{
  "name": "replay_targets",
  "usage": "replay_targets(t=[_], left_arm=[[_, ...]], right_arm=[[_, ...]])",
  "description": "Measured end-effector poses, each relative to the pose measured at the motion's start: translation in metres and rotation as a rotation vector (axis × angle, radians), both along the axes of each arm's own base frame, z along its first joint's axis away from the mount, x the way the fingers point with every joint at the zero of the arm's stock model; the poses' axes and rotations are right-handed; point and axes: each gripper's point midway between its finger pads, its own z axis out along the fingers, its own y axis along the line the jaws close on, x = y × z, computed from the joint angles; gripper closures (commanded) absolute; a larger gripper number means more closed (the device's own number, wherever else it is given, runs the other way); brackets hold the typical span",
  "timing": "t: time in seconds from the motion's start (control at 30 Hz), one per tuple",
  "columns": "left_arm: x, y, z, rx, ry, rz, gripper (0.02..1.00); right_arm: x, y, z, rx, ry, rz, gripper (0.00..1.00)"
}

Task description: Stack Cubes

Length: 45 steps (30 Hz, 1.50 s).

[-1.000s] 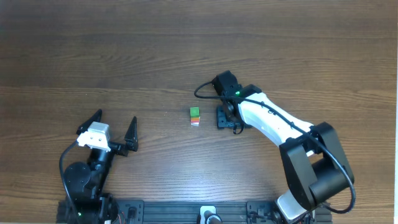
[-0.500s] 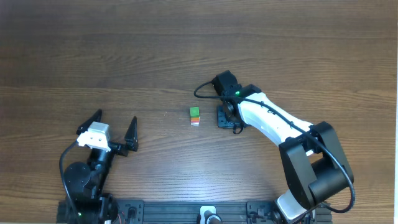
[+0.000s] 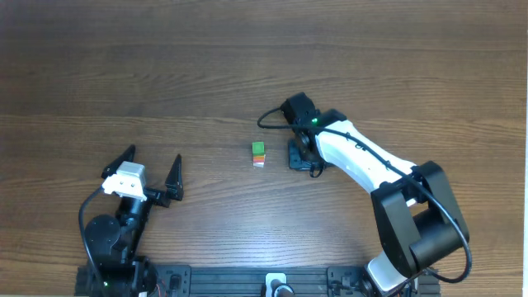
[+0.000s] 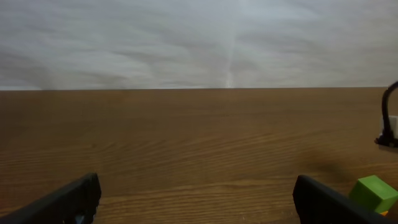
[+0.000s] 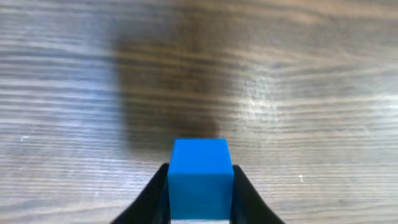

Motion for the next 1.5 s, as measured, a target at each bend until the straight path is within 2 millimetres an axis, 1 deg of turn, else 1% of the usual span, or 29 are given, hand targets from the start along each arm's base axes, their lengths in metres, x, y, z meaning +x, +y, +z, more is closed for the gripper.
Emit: replay_targets(t=[0.03, 0.1, 0.2, 0.3, 0.37, 0.5, 0.57, 0.73, 0.87, 0.93, 1.17, 1.5], left_arm=[[0.000, 0.000, 0.000, 0.000, 0.000, 0.000, 0.020], [0.000, 0.000, 0.000, 0.000, 0.000, 0.000, 0.018], [0.000, 0.000, 0.000, 0.000, 0.000, 0.000, 0.020], [0.000, 0.000, 0.000, 0.000, 0.000, 0.000, 0.018], [0.000, 0.000, 0.000, 0.000, 0.000, 0.000, 0.018], [0.000, 0.000, 0.000, 0.000, 0.000, 0.000, 0.018], [0.000, 0.000, 0.000, 0.000, 0.000, 0.000, 0.018], [0.000, 0.000, 0.000, 0.000, 0.000, 0.000, 0.018], [0.000, 0.000, 0.000, 0.000, 0.000, 0.000, 0.020], [0.000, 0.000, 0.000, 0.000, 0.000, 0.000, 0.018], [0.000, 0.000, 0.000, 0.000, 0.000, 0.000, 0.018], [0.000, 0.000, 0.000, 0.000, 0.000, 0.000, 0.018]], right_arm=[[0.002, 0.001, 0.005, 0.000, -0.001, -0.002, 0.838], [0.010, 0.006, 0.021, 0.006, -0.012, 0.002, 0.840], [0.023, 0.018, 0.049, 0.025, -0.047, 0.014, 0.844], [0.031, 0.034, 0.079, 0.044, -0.080, 0.038, 0.853], [0.033, 0.046, 0.100, 0.061, -0.105, 0.053, 0.858], [0.023, 0.068, 0.119, 0.081, -0.121, 0.087, 0.866], [0.015, 0.078, 0.122, 0.085, -0.119, 0.101, 0.869], [-0.003, 0.101, 0.122, 0.097, -0.114, 0.128, 0.877], [-0.012, 0.114, 0.122, 0.106, -0.115, 0.138, 0.884], [-0.014, 0.117, 0.122, 0.110, -0.116, 0.138, 0.884], [-0.014, 0.118, 0.120, 0.111, -0.114, 0.121, 0.888], [-0.007, 0.123, 0.103, 0.097, -0.098, 0.115, 0.895]])
